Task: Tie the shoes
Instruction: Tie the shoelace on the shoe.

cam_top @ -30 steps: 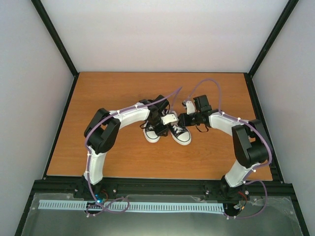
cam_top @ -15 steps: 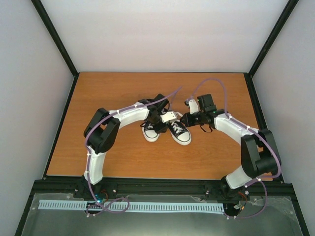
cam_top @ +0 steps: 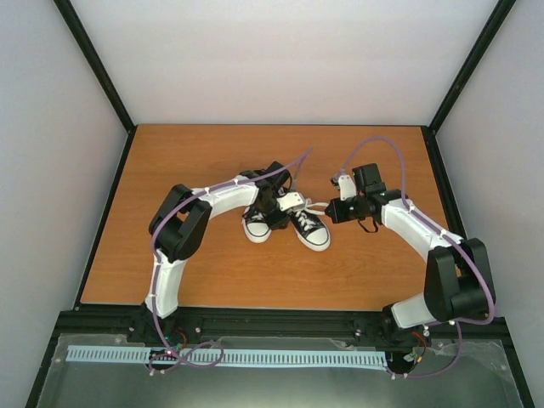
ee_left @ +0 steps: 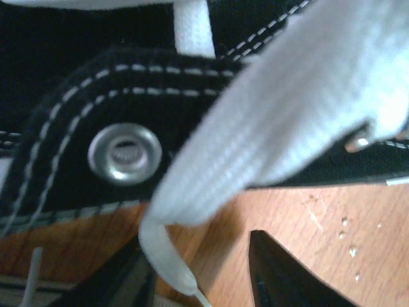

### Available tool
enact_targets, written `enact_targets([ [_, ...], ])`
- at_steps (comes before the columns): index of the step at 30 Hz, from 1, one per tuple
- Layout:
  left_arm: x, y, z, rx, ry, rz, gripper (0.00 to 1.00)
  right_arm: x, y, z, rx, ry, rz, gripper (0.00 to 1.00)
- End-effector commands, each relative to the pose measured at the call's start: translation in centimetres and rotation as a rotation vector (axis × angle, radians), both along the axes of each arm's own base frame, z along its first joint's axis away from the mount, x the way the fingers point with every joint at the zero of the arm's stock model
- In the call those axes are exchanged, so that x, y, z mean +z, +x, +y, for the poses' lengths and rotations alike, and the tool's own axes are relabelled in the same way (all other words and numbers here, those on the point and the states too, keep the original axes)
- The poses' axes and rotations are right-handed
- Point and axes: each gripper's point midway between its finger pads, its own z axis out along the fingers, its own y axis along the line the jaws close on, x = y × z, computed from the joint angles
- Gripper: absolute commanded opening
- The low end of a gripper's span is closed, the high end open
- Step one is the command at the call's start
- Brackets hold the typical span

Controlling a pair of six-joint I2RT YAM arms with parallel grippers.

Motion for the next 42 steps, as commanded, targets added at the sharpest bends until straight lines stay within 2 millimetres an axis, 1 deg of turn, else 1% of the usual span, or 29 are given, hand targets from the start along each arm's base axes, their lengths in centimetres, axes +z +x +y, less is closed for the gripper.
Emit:
enact_targets([
  [1, -1.5, -0.3, -0.5, 0.002, -0.008, 0.073, 0.35, -2.9, -0.6, -1.4, -0.036, -0.078, 0.081, 0.03],
  [3, -1.6, 0.3, -0.6, 0.009, 0.000, 0.059, 0.24, -4.1, -1.3, -0.8, -0.011, -0.057, 0.135, 0.03],
  [6, -2.2, 1.3, -0.7, 0.024, 0.019, 0.042, 0.10, -5.9, -2.4, -0.2, 0.014, -0.061, 0.195, 0.03],
  [8, -2.2, 1.9, -1.0, 0.031, 0.021, 0.028, 0.05, -6.4, -2.9, 0.1, 0.021, -0.055, 0.210, 0.03],
  [10, -2.2, 2.4, -1.3, 0.033, 0.018, 0.016, 0.01, -6.5, -3.3, 0.4, 0.025, -0.038, 0.217, 0.03],
  [13, -2.2, 3.1, -1.7, 0.029, 0.018, 0.003, 0.01, -6.0, -4.0, 1.1, 0.055, 0.010, 0.223, 0.03],
  [15, -2.1, 3.7, -1.8, 0.025, 0.023, -0.019, 0.01, -4.5, -4.5, 2.2, 0.101, 0.081, 0.208, 0.03],
  [16, -1.9, 4.0, -1.9, 0.023, 0.023, -0.032, 0.01, -3.5, -4.7, 2.7, 0.124, 0.122, 0.194, 0.03],
  [18, -1.6, 4.6, -2.1, 0.021, 0.021, -0.049, 0.01, -1.5, -4.7, 3.3, 0.149, 0.163, 0.158, 0.03],
  [20, -1.4, 4.8, -2.3, 0.020, 0.023, -0.048, 0.01, -0.7, -4.8, 3.0, 0.157, 0.144, 0.146, 0.03],
  [23, -1.0, 4.4, -2.1, 0.018, 0.017, -0.040, 0.01, 0.7, -5.2, 2.7, 0.180, 0.145, 0.128, 0.03],
  [27, -0.2, 3.9, -1.2, 0.020, 0.024, -0.046, 0.01, 3.4, -6.0, 2.9, 0.237, 0.241, 0.099, 0.03],
  [30, 1.2, 4.4, -0.3, 0.037, 0.020, -0.068, 0.01, 4.9, -6.5, 3.7, 0.282, 0.316, 0.096, 0.03],
  [32, 1.9, 4.6, 0.3, 0.055, 0.016, -0.066, 0.01, 6.4, -7.0, 4.5, 0.318, 0.401, 0.082, 0.03],
  [34, 2.5, 4.5, 0.8, 0.075, -0.002, -0.044, 0.01, 7.6, -7.1, 4.7, 0.329, 0.461, 0.054, 0.03],
  [35, 2.8, 4.0, 0.9, 0.079, -0.015, -0.022, 0.01, 7.9, -6.6, 4.0, 0.298, 0.474, 0.033, 0.03],
  [36, 3.1, 3.5, 1.0, 0.078, -0.030, -0.001, 0.01, 7.7, -6.0, 3.2, 0.260, 0.481, 0.024, 0.03],
  [40, 4.9, 1.4, 1.4, 0.047, -0.067, 0.026, 0.01, 5.5, -3.8, 0.1, 0.082, 0.475, 0.033, 0.03],
  [42, 5.7, 1.0, 2.0, 0.041, -0.067, 0.015, 0.01, 4.8, -2.7, -1.0, 0.012, 0.470, 0.011, 0.03],
])
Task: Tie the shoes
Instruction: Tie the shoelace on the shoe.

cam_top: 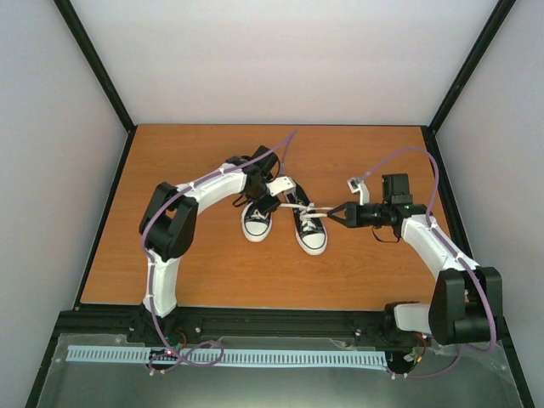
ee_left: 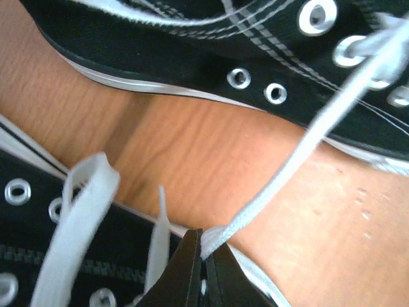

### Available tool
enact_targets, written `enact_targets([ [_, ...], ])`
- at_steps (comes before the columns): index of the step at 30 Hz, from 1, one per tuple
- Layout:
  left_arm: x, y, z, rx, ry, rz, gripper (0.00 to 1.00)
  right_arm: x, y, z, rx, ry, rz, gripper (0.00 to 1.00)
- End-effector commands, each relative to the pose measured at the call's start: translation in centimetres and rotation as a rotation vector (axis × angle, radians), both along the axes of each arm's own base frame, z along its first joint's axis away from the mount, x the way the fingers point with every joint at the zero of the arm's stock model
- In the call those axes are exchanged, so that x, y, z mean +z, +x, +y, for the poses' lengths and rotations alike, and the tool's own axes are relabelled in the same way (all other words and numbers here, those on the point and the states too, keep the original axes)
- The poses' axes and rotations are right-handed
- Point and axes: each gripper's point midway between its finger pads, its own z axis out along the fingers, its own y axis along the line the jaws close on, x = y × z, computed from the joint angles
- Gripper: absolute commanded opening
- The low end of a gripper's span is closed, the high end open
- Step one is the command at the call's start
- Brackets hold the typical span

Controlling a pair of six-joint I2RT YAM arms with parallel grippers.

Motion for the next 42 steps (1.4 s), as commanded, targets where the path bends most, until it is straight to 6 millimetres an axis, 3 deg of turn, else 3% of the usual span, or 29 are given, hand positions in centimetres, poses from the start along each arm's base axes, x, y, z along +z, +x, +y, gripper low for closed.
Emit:
enact_targets([
  [1, 3.5, -1.9, 0.9, -0.025, -0.039, -0.004, 0.01, -0.8, 2.1, -2.0, -0.143, 0.034, 0.000, 0.03],
  [8, 4.3, -0.5, 5.7, 0.069, 0.033, -0.037, 0.01, -3.6, 4.4, -5.0, -0.317, 0.028, 0.038, 0.03],
  [14, 3.9, -1.4, 9.4, 0.099, 0.101, -0.037, 0.01, -5.2, 5.6, -9.7, -0.487, 0.050, 0.065, 0.03],
  [19, 2.7, -2.3, 12.0, 0.116, 0.167, -0.042, 0.01, -7.1, 6.0, -11.4, -0.553, 0.077, 0.106, 0.03],
  [23, 2.4, -1.4, 13.5, 0.161, 0.192, -0.061, 0.01, -8.8, 6.2, -11.8, -0.569, 0.070, 0.149, 0.03],
  [29, 2.4, 0.0, 14.3, 0.178, 0.226, -0.114, 0.01, -10.3, 6.3, -12.8, -0.622, 0.072, 0.177, 0.03],
  [36, 1.8, 0.3, 14.5, 0.179, 0.241, -0.112, 0.01, -11.4, 6.0, -13.9, -0.650, 0.064, 0.201, 0.03],
  [39, 2.8, 0.3, 13.2, 0.159, 0.179, -0.097, 0.01, -11.7, 5.6, -13.1, -0.590, -0.035, 0.209, 0.03],
  [42, 5.2, 0.1, 10.1, 0.102, 0.026, -0.054, 0.01, -11.4, 5.7, -11.3, -0.529, -0.101, 0.186, 0.06],
])
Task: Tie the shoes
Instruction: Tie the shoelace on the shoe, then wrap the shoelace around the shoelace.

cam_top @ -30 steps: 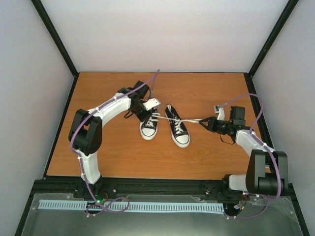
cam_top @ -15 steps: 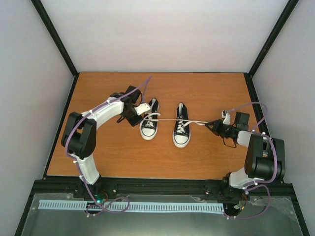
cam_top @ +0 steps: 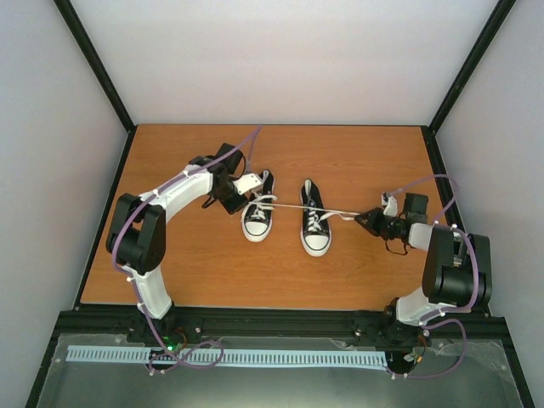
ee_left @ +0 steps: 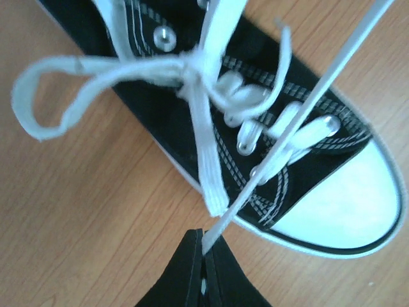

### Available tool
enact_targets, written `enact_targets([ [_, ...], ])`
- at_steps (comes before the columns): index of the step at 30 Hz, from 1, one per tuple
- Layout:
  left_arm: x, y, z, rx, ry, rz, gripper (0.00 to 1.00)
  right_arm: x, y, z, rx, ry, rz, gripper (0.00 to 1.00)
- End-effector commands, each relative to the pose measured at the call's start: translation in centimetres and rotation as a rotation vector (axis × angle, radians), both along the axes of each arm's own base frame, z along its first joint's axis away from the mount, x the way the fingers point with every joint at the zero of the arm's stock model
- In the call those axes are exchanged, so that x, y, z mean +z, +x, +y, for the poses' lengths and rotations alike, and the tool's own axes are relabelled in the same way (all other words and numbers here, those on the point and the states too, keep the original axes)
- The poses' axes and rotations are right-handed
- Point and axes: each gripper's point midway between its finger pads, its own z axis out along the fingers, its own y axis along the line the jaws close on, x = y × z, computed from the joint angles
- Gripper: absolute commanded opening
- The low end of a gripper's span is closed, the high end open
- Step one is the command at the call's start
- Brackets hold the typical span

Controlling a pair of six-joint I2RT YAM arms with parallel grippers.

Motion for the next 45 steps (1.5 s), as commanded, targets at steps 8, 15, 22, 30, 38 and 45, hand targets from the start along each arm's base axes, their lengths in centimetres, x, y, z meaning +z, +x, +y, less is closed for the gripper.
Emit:
enact_targets([
  [8, 4.9, -1.0, -5.7, -0.166, -0.193, 0.059, 0.01, 1.7, 1.6, -0.7, 0.013, -0.339, -0.018, 0.45],
  [15, 6.5, -1.5, -7.9, -0.207, -0.239, 0.069, 0.01, 3.2, 1.3, 6.5, 0.304, -0.455, -0.075, 0.44],
  [22, 6.9, -2.0, -8.4, -0.217, -0.244, 0.075, 0.01, 1.4, 0.9, 10.3, 0.322, -0.333, -0.014, 0.45],
  [30, 6.8, -2.2, -8.4, -0.217, -0.247, 0.079, 0.01, 0.0, 0.7, 11.8, 0.334, -0.366, -0.003, 0.45],
  [38, 6.9, -2.4, -8.4, -0.217, -0.251, 0.083, 0.01, -0.6, 2.3, 11.0, 0.310, -0.445, -0.010, 0.20],
  [45, 6.7, -2.5, -8.3, -0.219, -0.245, 0.081, 0.01, 0.6, 1.5, 9.6, 0.293, -0.510, -0.031, 0.04],
])
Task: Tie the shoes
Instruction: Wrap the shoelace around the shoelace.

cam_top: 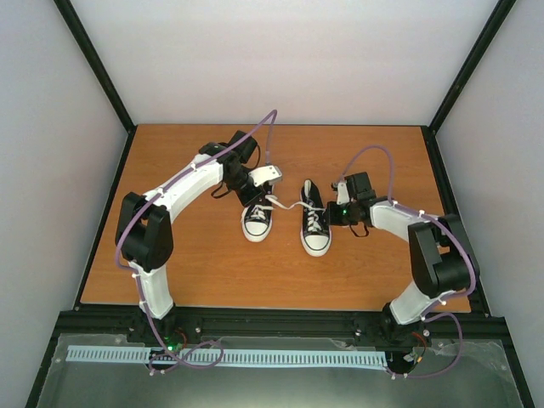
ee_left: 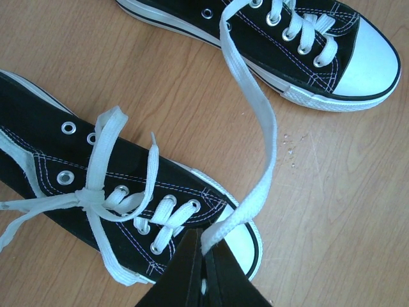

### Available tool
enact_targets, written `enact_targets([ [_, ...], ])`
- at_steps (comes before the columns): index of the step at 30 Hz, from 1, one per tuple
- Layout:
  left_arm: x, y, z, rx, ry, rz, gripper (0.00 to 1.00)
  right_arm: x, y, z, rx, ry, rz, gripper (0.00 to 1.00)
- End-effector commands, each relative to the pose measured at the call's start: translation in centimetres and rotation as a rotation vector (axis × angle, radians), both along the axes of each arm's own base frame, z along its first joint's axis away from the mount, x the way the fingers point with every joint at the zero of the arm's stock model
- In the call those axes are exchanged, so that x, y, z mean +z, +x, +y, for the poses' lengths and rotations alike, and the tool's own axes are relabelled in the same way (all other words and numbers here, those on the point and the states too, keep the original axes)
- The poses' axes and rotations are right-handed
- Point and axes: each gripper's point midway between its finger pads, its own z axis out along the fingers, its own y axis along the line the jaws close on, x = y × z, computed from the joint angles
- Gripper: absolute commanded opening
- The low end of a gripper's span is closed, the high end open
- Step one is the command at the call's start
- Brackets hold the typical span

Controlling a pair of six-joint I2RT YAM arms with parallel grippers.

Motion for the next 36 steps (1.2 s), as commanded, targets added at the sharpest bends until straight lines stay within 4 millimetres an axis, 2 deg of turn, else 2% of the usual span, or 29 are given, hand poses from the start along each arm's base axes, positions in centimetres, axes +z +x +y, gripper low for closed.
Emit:
enact_targets([
  [1, 0.9, -0.5, -0.2, -0.020, -0.015, -0.007, 0.01, 1.4, -0.4, -1.6, -0.021, -0.078, -0.043, 0.03],
  [8, 1.4, -0.1, -0.5, -0.018, -0.022, -0.021, 0.01, 3.1, -3.3, -4.7, -0.084, -0.150, -0.062, 0.03],
  [11, 2.2, -0.1, -0.9, -0.023, -0.045, -0.020, 0.01, 3.4, -4.7, -5.4, -0.110, -0.148, -0.056, 0.05],
  [14, 3.2, -0.3, -1.6, -0.039, -0.077, -0.016, 0.01, 3.9, -5.7, -5.3, -0.103, -0.118, -0.050, 0.27],
  [18, 4.8, -1.2, -3.0, -0.085, -0.135, -0.010, 0.01, 6.4, -5.1, -4.8, -0.078, -0.092, -0.126, 0.36],
  [20, 5.7, -1.4, -3.5, -0.098, -0.161, -0.015, 0.01, 8.3, -4.2, -3.7, -0.030, -0.043, -0.194, 0.43],
  [23, 7.3, -1.4, -4.0, -0.110, -0.201, -0.034, 0.01, 10.4, -3.5, 0.8, 0.163, 0.011, -0.335, 0.47],
  [25, 8.1, -1.4, -4.4, -0.118, -0.225, -0.045, 0.01, 10.6, -3.1, 3.8, 0.308, -0.022, -0.444, 0.48],
  [27, 8.4, -1.5, -4.7, -0.127, -0.239, -0.049, 0.01, 10.7, -2.5, 5.8, 0.418, -0.038, -0.536, 0.47],
  [31, 8.6, -1.5, -5.2, -0.131, -0.246, -0.054, 0.01, 10.1, -0.9, 7.2, 0.532, -0.075, -0.699, 0.48],
  [36, 9.1, -1.4, -5.4, -0.139, -0.261, -0.071, 0.01, 7.7, 0.5, 7.7, 0.586, -0.120, -0.712, 0.47],
])
